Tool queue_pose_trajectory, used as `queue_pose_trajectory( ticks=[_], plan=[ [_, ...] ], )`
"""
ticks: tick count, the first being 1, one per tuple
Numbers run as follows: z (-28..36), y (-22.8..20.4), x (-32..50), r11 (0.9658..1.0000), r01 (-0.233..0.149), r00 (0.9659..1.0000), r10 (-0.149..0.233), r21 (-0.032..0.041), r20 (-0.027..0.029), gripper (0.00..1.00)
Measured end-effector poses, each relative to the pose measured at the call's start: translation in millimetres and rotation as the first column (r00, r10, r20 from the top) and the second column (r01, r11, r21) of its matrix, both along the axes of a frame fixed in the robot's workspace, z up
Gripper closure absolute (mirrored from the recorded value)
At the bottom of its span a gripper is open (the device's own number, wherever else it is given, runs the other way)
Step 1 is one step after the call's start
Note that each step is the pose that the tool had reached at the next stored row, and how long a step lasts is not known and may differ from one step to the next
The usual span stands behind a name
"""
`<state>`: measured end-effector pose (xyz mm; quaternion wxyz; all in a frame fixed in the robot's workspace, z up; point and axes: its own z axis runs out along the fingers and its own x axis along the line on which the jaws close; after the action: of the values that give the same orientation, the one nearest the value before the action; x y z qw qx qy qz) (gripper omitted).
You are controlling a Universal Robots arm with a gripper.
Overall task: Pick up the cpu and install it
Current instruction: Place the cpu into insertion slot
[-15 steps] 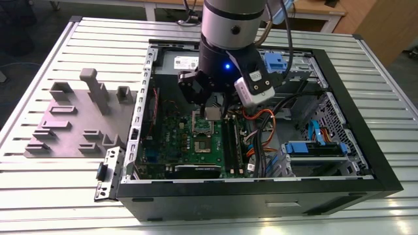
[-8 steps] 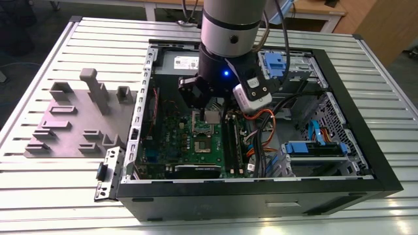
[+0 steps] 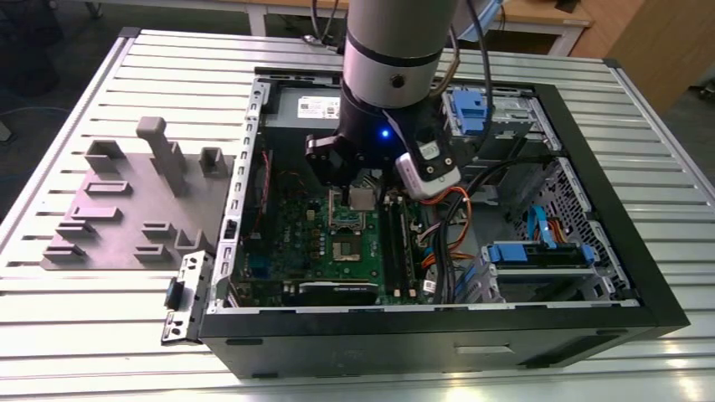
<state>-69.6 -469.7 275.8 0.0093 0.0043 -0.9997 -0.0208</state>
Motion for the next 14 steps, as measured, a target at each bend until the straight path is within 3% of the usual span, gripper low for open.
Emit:
queue_pose_trajectory(
  ticks=[2, 7, 14],
  plan=[
    [-3.1, 0.1, 0.0, 1.0000, 0.000, 1.0000, 0.000, 0.0082, 0.0003, 0.53],
    [-11.5, -0.1, -0.6, 1.0000, 0.000, 1.0000, 0.000, 0.0089, 0.0001, 0.53],
    [-12.3, 0.0, -0.7, 1.0000, 0.000, 1.0000, 0.000, 0.0087, 0.0001, 0.53]
  ],
)
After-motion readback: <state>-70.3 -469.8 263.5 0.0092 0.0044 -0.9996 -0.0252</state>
